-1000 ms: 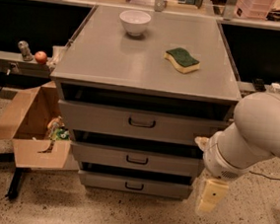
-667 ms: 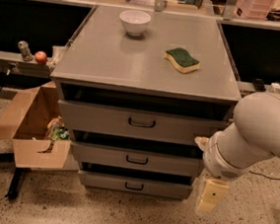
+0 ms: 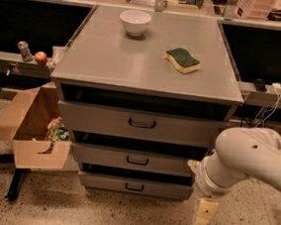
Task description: Open bottom drawer
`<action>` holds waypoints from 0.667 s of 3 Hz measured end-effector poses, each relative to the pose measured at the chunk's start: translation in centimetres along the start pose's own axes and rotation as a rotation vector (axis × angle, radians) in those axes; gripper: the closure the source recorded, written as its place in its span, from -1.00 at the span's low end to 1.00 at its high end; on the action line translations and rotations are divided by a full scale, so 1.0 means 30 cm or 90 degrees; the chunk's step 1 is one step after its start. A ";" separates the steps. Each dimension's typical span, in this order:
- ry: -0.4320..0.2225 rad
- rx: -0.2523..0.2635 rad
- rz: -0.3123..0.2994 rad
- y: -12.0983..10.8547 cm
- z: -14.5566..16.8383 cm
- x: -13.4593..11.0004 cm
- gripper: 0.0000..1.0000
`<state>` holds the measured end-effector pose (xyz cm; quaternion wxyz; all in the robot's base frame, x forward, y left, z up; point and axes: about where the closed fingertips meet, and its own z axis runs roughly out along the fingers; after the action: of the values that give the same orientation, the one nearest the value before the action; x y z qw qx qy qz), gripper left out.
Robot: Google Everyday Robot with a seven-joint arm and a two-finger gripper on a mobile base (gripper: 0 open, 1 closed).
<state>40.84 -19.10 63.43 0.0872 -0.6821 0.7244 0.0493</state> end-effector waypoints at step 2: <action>-0.052 -0.093 -0.029 0.082 0.414 0.108 -1.00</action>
Offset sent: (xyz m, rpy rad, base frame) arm -0.0317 -0.0098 -0.2096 0.1408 0.2297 0.1100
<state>38.95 -19.75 50.51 0.0677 -0.7006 0.6988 0.1278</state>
